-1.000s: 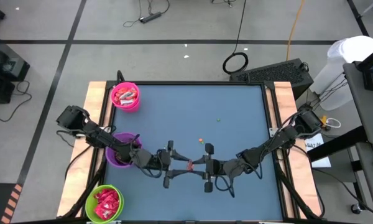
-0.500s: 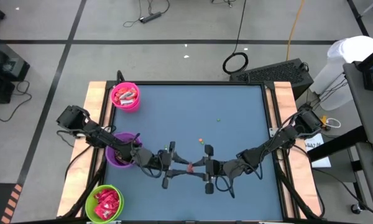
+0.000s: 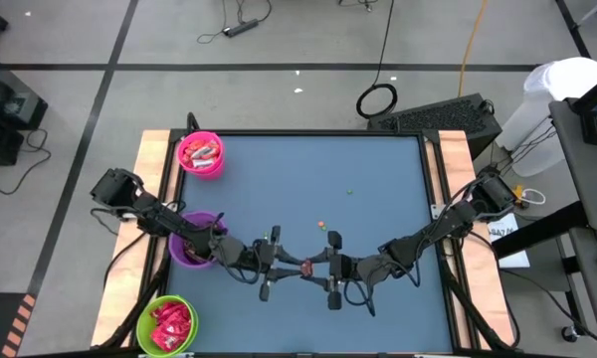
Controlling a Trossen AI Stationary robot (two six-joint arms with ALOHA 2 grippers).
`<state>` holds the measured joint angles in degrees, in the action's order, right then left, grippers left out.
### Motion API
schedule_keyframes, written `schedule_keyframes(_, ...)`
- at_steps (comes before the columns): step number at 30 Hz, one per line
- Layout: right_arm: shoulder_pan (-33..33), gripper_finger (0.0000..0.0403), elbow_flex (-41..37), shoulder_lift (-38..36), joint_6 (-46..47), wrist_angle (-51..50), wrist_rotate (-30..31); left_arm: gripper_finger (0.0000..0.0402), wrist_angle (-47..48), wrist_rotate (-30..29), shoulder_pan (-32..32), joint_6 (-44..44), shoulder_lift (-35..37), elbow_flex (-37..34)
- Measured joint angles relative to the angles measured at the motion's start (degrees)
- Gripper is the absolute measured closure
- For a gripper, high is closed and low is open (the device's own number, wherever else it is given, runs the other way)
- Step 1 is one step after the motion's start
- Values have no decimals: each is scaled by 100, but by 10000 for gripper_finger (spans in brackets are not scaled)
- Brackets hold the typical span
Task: Organize candy in baskets
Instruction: Put the brown chocolate into the violet bucket
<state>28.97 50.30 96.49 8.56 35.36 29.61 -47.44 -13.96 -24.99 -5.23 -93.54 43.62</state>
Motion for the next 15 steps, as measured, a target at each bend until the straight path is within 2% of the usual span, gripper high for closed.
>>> schedule_keyframes(7, -2, 181, 0, -2, -22, 49, 42, 321, 77, 44, -7, -24, 0, 0)
schedule_keyframes(15, 46, 165, 1, -4, -32, 8, 45, 321, 482, 46, -33, -45, 92, -2)
